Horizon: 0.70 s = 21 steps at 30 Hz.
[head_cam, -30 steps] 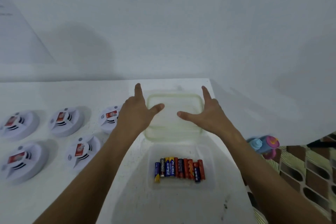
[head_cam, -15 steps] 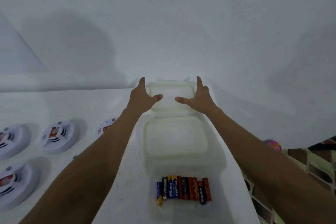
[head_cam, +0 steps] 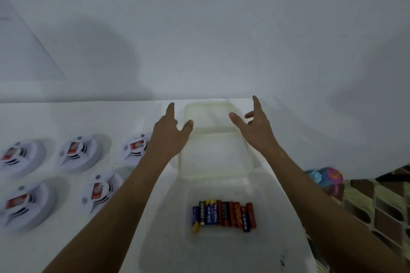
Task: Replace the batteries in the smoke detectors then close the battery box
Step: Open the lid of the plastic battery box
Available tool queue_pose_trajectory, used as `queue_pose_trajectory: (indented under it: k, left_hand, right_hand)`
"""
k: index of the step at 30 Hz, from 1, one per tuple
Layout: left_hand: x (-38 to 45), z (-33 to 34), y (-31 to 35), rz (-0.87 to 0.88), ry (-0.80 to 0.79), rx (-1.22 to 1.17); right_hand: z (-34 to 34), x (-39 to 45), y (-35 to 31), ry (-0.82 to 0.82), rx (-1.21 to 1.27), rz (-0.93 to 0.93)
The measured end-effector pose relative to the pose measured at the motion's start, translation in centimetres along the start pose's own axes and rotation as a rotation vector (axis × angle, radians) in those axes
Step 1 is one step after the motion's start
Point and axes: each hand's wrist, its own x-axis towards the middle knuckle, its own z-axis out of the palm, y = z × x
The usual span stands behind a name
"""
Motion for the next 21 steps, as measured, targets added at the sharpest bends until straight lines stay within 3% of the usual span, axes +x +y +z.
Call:
queue_pose_trajectory:
  k: [7,18,21]
  left_hand:
    - [-7.5,0.7,0.6,-0.082,-0.090,-0.023]
    - [-5.8,2.5,-0.7,-0.179,-0.003,-0.460]
    - [-5.6,2.3,-0.6,-0.090,0.135,-0.391]
  right_hand:
    - [0.2,-7.2,1.3,-0.247,-0.050,0.024]
    - [0.5,-6.6,0.6,-0.236,0.071,0.075]
    - [0.5,-6.6,0.6,-0.156,0.055,0.028]
